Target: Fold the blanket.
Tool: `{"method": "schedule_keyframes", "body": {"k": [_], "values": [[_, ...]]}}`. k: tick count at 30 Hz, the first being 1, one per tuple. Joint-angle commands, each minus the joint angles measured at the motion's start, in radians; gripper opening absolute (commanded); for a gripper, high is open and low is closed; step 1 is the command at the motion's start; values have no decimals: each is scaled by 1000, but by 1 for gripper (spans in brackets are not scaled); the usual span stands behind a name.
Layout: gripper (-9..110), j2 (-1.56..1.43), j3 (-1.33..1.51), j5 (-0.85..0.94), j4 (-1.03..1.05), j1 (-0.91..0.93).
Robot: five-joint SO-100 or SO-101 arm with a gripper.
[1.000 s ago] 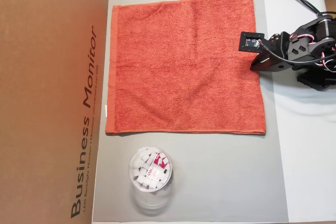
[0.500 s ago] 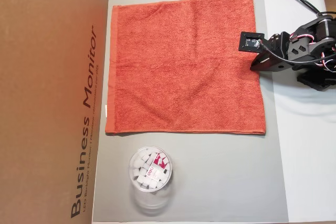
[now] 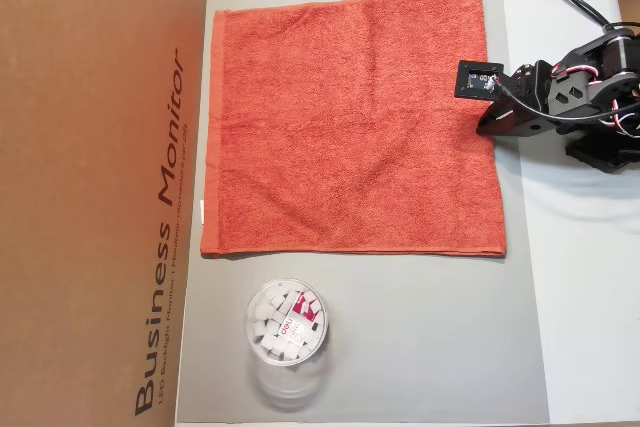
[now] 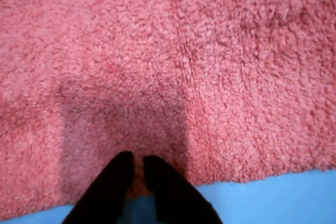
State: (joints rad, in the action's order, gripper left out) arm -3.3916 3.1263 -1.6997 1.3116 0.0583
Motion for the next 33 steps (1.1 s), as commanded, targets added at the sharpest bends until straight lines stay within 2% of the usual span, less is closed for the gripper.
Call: {"method": "schedule_keyframes", "body": {"k": [1,33], "values": [[0,-5,8,8,-12,-6],[0,-2,-14,8,-9,8]]}}
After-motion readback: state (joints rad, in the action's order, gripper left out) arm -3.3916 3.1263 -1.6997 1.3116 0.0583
